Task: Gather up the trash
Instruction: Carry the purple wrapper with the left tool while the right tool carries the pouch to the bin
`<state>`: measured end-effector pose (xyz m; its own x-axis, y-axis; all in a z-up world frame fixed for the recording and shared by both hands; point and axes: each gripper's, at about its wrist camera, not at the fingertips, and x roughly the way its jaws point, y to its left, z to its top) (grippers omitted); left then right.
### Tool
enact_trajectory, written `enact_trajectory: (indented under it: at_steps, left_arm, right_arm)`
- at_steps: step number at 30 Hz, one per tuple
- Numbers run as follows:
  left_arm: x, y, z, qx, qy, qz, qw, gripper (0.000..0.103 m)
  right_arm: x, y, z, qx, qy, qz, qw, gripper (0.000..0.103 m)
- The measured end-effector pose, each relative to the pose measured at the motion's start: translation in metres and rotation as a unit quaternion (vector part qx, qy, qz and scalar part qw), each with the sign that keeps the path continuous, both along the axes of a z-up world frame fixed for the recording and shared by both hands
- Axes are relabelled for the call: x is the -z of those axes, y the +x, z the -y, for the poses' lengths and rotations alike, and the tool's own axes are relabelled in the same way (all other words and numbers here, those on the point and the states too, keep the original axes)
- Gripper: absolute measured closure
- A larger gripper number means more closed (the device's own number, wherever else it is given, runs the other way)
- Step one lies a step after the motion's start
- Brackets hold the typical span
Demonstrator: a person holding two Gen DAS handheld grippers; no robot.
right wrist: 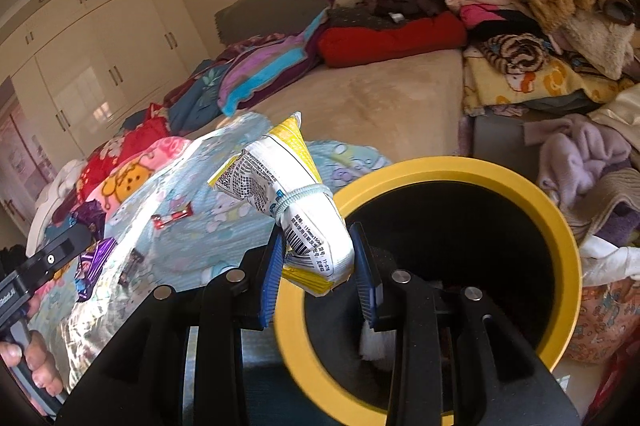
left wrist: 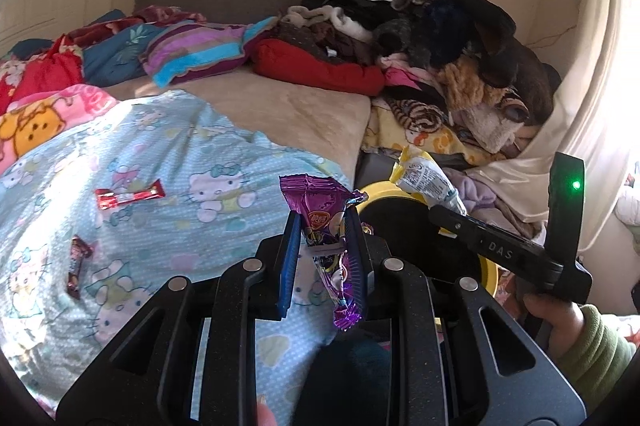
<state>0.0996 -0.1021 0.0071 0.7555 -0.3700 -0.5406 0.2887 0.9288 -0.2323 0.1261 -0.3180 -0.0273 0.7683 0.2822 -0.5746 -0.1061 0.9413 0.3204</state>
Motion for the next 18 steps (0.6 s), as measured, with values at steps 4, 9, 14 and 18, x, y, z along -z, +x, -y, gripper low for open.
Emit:
enact_trajectory:
  at_steps: [4,9,14,18]
  left_arm:
    - [0.001,0.003,0.013,0.014,0.002,0.0,0.9999,0.086]
    - [0.005,0.005,0.031,0.032,0.004,-0.002,0.9995,0.086]
    - [0.011,0.008,0.046,0.049,0.007,-0.006,0.9988,0.086]
    - [0.017,0.011,0.06,0.064,0.008,-0.012,0.9979,0.086]
  right_arm:
    - [0.002,-0.001,0.016,0.017,0.001,-0.002,1.0,0.072]
    - [0.006,-0.001,0.037,0.04,0.003,-0.008,0.999,0.072]
    - [0.011,0.0,0.052,0.06,-0.002,-0.018,0.998,0.072]
    - [0.017,0.002,0.061,0.072,-0.001,-0.028,0.997,0.072]
